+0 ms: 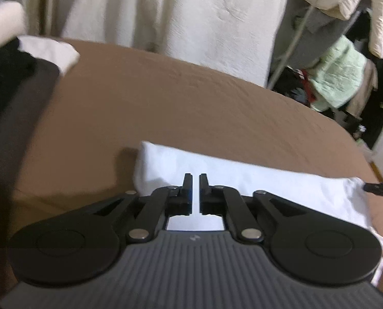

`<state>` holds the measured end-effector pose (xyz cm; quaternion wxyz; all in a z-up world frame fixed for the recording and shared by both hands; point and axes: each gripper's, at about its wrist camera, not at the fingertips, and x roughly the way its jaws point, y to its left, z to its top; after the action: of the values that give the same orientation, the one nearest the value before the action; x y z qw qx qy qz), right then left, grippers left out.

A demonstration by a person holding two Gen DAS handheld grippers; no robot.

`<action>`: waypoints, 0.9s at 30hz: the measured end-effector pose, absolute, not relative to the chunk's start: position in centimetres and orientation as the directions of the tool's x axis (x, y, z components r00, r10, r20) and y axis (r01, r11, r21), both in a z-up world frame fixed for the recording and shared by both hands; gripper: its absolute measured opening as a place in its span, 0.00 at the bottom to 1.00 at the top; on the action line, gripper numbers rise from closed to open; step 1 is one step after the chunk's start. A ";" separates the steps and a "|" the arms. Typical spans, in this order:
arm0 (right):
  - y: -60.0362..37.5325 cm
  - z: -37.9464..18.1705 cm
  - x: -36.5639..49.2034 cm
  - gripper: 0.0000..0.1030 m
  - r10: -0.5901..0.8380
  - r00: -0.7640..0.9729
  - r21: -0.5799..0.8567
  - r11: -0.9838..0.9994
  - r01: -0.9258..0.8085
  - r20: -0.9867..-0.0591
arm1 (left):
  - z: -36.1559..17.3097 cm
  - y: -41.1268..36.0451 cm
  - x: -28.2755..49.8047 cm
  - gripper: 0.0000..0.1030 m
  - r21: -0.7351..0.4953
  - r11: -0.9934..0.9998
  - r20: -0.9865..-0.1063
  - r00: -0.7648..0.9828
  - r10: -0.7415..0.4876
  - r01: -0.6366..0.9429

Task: Fold clothes

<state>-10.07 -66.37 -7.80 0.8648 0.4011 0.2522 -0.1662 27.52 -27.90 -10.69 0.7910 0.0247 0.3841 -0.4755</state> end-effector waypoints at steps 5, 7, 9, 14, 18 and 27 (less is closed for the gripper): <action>-67.2 -9.5 -9.7 0.20 -0.069 0.832 0.678 0.544 0.494 -0.550 | -12.0 -27.5 28.9 0.54 -0.357 0.597 -0.633 0.284 -0.720 0.718; -67.5 -10.0 -9.3 0.20 -0.051 0.821 0.675 0.541 0.501 -0.569 | -13.0 -27.8 29.4 0.59 -0.389 0.615 -0.647 0.272 -0.712 0.686; -67.4 -9.8 -8.4 0.19 -0.083 0.775 0.604 0.577 0.550 -0.626 | -13.7 -28.1 29.6 0.49 -0.419 0.607 -0.649 0.244 -0.720 0.676; -66.7 -8.0 -8.3 0.08 -0.125 0.797 0.569 0.636 0.522 -0.591 | -13.4 -28.6 28.6 0.05 -0.443 0.560 -0.621 0.211 -0.755 0.700; -66.3 -8.2 -8.5 0.14 -0.087 0.818 0.620 0.608 0.496 -0.569 | -13.9 -28.4 27.7 0.06 -0.462 0.542 -0.602 0.200 -0.773 0.702; -66.4 -7.8 -8.1 0.06 -0.191 0.805 0.538 0.655 0.531 -0.562 | -10.9 -27.5 28.2 0.04 -0.488 0.503 -0.437 0.298 -0.848 0.714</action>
<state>-8.15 -66.38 -7.83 0.8786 0.3611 0.2354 -0.2055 28.19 -27.47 -10.86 0.7994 -0.1005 0.3351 -0.4885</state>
